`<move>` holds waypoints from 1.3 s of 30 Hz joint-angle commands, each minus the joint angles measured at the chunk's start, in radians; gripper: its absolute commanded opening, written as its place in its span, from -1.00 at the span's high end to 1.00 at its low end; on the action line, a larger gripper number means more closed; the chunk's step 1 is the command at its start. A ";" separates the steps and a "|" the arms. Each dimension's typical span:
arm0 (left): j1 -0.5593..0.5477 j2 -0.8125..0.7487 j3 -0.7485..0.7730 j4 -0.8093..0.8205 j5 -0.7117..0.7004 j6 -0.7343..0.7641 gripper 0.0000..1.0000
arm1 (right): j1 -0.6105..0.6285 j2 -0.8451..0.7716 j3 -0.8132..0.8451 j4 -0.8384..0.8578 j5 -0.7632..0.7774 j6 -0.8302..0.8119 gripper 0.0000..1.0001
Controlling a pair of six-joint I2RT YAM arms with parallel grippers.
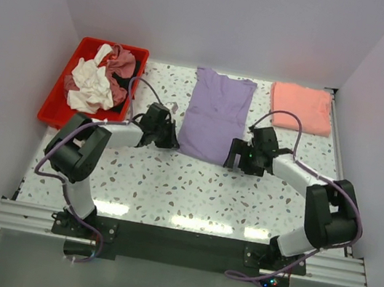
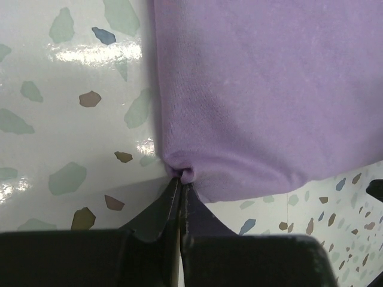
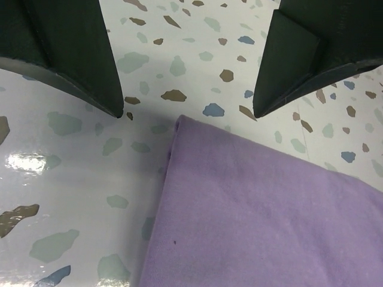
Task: Fold and stack the t-shirts
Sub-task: Fold the tshirt
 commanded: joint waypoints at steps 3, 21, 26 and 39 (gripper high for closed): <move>-0.003 -0.023 -0.034 0.038 0.008 0.014 1.00 | -0.003 0.044 0.012 0.057 -0.048 0.016 -0.72; -0.003 -0.071 -0.109 0.034 -0.023 -0.007 1.00 | -0.004 0.147 0.021 0.009 0.027 0.068 0.25; -0.003 -0.080 -0.123 0.032 -0.021 -0.015 1.00 | -0.003 0.110 -0.033 0.017 -0.002 0.062 0.39; -0.013 -0.428 -0.279 -0.046 -0.024 -0.041 1.00 | 0.046 -0.147 -0.086 -0.061 -0.242 0.037 1.00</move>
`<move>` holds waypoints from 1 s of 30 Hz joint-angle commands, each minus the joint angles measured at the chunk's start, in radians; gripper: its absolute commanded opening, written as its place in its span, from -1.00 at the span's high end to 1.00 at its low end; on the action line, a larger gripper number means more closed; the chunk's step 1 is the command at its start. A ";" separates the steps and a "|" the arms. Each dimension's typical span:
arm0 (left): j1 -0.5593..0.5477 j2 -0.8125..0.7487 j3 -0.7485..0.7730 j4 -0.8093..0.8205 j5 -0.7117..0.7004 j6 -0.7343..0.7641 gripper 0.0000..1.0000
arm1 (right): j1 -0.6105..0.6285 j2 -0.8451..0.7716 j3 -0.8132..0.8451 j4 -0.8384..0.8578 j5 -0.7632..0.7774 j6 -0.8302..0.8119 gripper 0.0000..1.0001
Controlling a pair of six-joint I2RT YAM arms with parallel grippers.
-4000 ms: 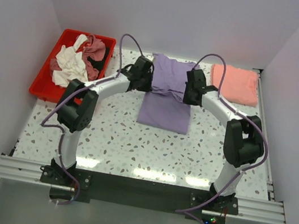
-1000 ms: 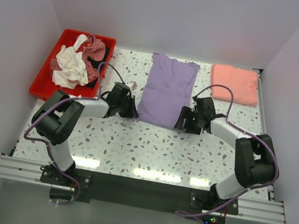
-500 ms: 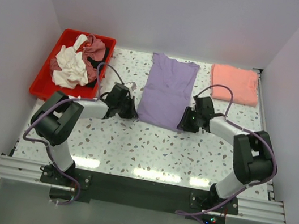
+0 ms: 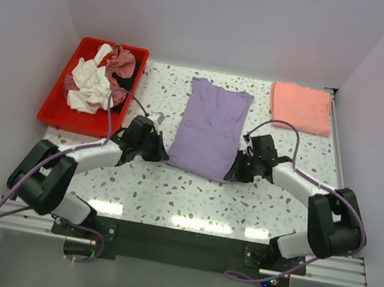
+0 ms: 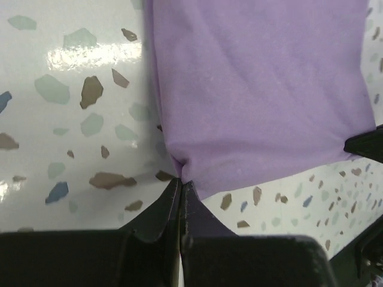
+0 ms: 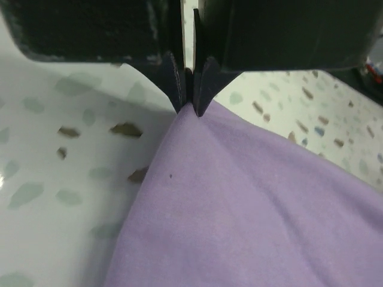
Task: Fold and stack the t-shirts
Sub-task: Fold the tshirt
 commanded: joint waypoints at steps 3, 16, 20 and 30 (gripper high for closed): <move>-0.013 -0.330 -0.035 -0.148 -0.066 -0.013 1.00 | 0.045 -0.265 0.037 -0.266 -0.135 -0.041 1.00; -0.011 -0.842 0.015 -0.391 -0.179 -0.063 1.00 | 0.088 -0.510 0.175 -0.721 -0.502 -0.095 0.93; -0.011 -0.877 0.071 -0.435 -0.202 -0.066 1.00 | 0.109 -0.547 0.166 -0.712 -0.604 -0.061 0.95; -0.011 -0.903 0.095 -0.462 -0.302 -0.082 1.00 | 0.112 -0.575 0.151 -0.706 -0.586 -0.037 0.95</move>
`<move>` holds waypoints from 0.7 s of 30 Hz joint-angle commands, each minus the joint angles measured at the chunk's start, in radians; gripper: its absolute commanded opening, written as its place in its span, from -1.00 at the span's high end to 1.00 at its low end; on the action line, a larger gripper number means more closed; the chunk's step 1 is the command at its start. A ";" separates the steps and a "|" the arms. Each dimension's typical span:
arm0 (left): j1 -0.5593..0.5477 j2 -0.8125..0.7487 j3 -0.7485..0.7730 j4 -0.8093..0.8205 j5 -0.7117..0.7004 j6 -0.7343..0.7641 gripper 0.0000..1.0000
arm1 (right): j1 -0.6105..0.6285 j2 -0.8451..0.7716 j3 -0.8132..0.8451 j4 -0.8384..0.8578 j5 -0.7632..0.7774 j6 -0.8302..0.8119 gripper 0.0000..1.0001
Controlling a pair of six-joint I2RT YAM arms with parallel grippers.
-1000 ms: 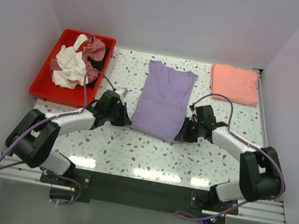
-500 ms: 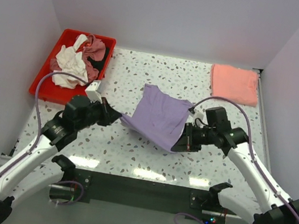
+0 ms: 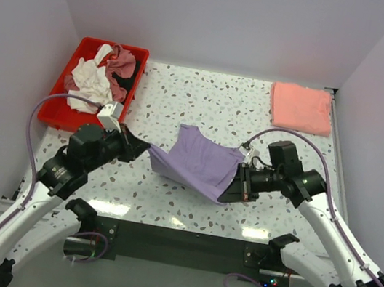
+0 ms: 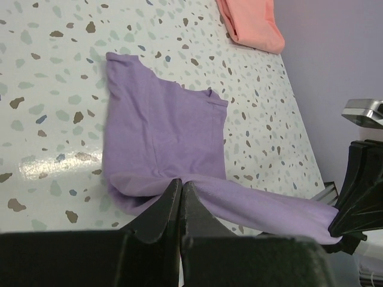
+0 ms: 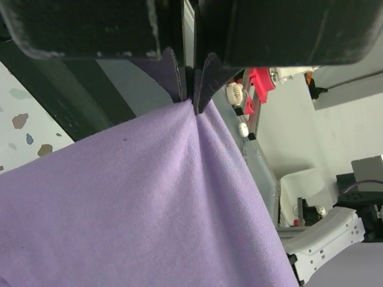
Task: Fold and stack the t-shirts
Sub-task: Fold the tshirt
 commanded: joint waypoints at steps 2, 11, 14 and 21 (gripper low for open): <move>0.016 0.027 0.040 0.022 -0.190 -0.006 1.00 | 0.003 0.003 0.001 -0.093 -0.011 0.016 0.97; 0.016 0.150 0.046 0.100 -0.280 -0.015 1.00 | -0.002 0.078 0.007 0.081 0.147 0.089 1.00; 0.016 0.203 0.064 0.119 -0.300 -0.013 1.00 | -0.010 0.121 0.023 0.089 0.182 0.083 1.00; 0.019 0.329 0.104 0.167 -0.320 0.002 1.00 | -0.025 0.186 0.099 0.053 0.280 0.031 1.00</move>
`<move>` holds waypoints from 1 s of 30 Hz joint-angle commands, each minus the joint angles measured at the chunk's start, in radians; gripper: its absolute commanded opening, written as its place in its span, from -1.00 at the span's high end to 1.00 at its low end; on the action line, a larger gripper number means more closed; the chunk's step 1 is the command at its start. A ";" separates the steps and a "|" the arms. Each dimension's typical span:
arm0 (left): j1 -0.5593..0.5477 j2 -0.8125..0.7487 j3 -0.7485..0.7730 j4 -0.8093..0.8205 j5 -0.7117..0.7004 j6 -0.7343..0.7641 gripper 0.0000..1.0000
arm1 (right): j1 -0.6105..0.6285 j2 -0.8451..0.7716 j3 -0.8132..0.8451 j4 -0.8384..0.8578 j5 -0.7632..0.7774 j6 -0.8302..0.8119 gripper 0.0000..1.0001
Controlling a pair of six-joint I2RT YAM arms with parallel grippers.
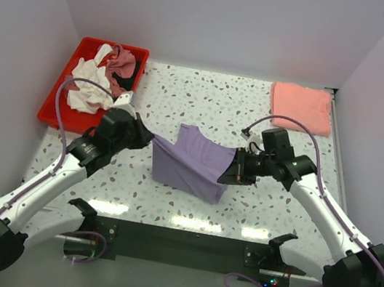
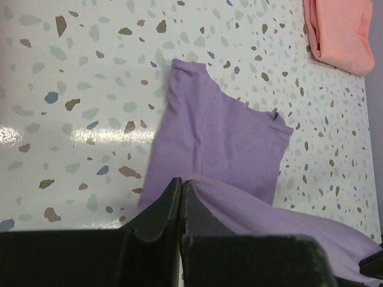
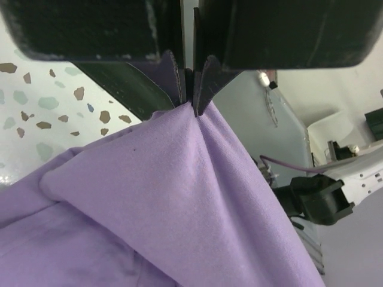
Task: Fold and stack the t-shirts
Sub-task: Fold the tshirt
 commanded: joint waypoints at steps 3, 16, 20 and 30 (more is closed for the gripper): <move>0.020 0.073 0.083 0.123 -0.142 0.035 1.00 | -0.017 0.039 0.066 -0.069 0.072 -0.048 1.00; 0.028 0.255 0.164 0.206 -0.112 0.068 1.00 | -0.098 0.127 0.132 -0.021 0.121 -0.074 1.00; 0.031 0.298 0.181 0.222 -0.108 0.084 1.00 | -0.127 0.147 0.129 -0.011 0.097 -0.080 1.00; 0.037 0.482 0.253 0.257 -0.078 0.099 1.00 | -0.196 0.237 0.117 0.072 0.093 -0.079 0.95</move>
